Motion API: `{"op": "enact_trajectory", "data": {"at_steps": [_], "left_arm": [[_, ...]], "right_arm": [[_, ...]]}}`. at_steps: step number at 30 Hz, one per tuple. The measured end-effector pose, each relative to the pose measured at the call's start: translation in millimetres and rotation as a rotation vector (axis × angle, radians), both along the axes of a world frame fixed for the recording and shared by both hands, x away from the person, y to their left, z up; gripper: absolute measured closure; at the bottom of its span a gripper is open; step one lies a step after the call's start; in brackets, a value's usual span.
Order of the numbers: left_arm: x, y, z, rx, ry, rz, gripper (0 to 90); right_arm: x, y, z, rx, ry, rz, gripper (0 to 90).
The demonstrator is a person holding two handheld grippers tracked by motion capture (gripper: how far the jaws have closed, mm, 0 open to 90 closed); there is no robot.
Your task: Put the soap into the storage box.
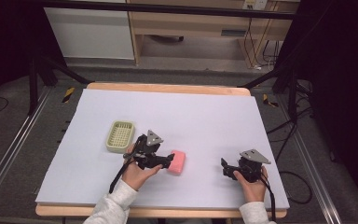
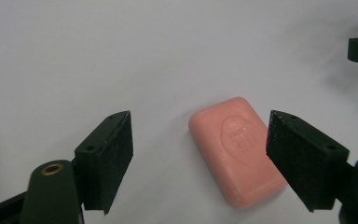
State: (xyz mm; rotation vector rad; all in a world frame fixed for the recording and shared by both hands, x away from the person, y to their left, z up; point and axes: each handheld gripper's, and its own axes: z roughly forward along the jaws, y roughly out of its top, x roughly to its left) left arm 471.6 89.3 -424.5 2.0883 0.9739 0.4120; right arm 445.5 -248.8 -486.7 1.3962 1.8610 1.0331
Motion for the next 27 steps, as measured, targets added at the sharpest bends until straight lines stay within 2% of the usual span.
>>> {"op": "enact_trajectory", "data": {"at_steps": [10,27], "left_arm": [[2.2,-10.6,-3.2,0.006,0.012,-0.005,22.3],[4.5,-28.2,-13.0,0.053,0.043,-0.024,19.6]], "right_arm": [[0.1,0.2,0.0,-0.001,0.003,0.003,5.7],[0.5,0.4,-0.2,-0.008,0.003,0.01,5.7]]}}
